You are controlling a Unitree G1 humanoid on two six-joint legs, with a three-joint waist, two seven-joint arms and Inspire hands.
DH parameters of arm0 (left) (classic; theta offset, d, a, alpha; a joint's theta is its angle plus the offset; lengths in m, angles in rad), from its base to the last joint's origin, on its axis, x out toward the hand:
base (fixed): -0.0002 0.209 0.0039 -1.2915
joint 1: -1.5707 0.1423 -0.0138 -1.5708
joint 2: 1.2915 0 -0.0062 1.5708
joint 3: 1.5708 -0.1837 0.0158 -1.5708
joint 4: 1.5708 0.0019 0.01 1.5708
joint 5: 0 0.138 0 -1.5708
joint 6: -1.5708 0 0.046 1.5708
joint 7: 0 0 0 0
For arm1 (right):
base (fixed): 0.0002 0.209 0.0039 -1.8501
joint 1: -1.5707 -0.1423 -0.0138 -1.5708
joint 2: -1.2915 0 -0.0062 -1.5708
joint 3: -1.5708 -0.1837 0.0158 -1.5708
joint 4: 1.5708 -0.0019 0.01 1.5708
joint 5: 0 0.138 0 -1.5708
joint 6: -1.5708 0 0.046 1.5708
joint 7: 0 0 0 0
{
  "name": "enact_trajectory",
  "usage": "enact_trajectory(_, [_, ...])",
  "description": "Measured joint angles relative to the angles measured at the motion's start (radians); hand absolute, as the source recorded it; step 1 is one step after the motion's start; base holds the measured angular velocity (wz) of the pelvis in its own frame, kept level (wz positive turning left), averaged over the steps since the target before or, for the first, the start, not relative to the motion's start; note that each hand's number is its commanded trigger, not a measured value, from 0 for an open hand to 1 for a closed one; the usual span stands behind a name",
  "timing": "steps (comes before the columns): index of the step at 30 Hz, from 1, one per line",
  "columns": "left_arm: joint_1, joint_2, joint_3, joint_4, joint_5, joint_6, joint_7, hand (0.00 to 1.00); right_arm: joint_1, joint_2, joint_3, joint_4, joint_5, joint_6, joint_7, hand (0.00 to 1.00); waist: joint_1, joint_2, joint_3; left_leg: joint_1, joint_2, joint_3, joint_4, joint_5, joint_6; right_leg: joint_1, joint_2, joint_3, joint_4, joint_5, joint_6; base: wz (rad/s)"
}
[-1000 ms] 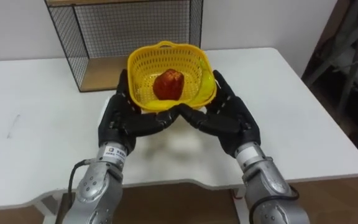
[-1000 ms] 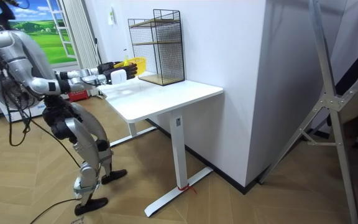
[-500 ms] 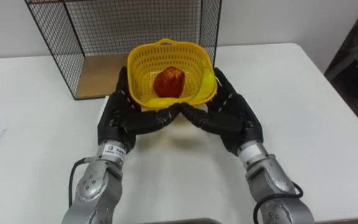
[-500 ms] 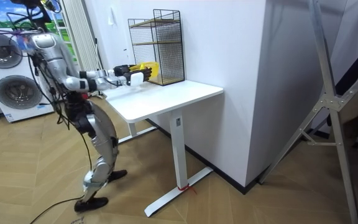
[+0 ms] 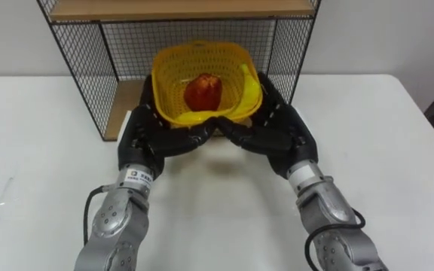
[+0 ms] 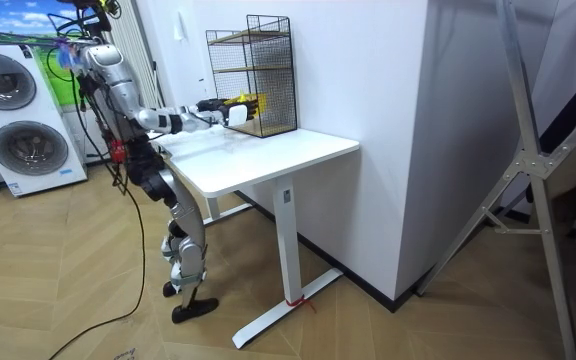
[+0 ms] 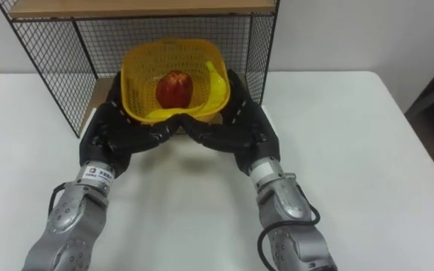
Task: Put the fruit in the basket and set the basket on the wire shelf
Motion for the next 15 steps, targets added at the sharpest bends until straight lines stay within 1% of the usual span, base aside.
enact_trajectory(5, [0.0, 0.0, 0.002, -0.005, 0.006, 0.008, 0.0, 0.0, -0.001, 0.002, -0.011, 0.0, -0.004, 0.008, 0.001, 0.0, 0.003, -0.003, -0.0012, 0.034, 0.002, -0.005, -0.028, 0.005, -0.004, 0.036, 0.007, -0.001, -0.041, 0.005, 0.0, 0.0])
enact_trajectory(8, [-0.001, 0.0, 0.002, -0.013, 0.007, 0.008, 0.0, 0.0, -0.004, 0.006, -0.009, 0.0, -0.001, 0.009, 0.001, 0.0, 0.0, -0.009, -0.0062, 0.051, 0.003, -0.007, -0.044, 0.005, -0.004, 0.059, 0.01, -0.011, -0.068, 0.008, 0.001, 0.03])
enact_trajectory(10, [-0.003, -0.001, 0.005, -0.014, 0.007, 0.008, 0.0, 0.0, -0.019, 0.006, -0.009, 0.0, -0.003, 0.009, 0.001, 0.0, 0.001, -0.01, -0.0068, 0.055, 0.012, -0.006, -0.053, 0.006, -0.005, 0.072, 0.021, -0.013, -0.095, 0.024, 0.001, 0.0])
enact_trajectory(15, [-0.012, -0.002, 0.015, -0.014, 0.005, 0.008, 0.002, 0.0, -0.047, 0.006, -0.007, 0.0, -0.005, 0.009, -0.004, 0.0, 0.005, -0.012, -0.0075, 0.063, 0.016, -0.002, -0.072, 0.014, -0.006, 0.084, 0.028, -0.01, -0.126, 0.041, 0.0, -0.02])
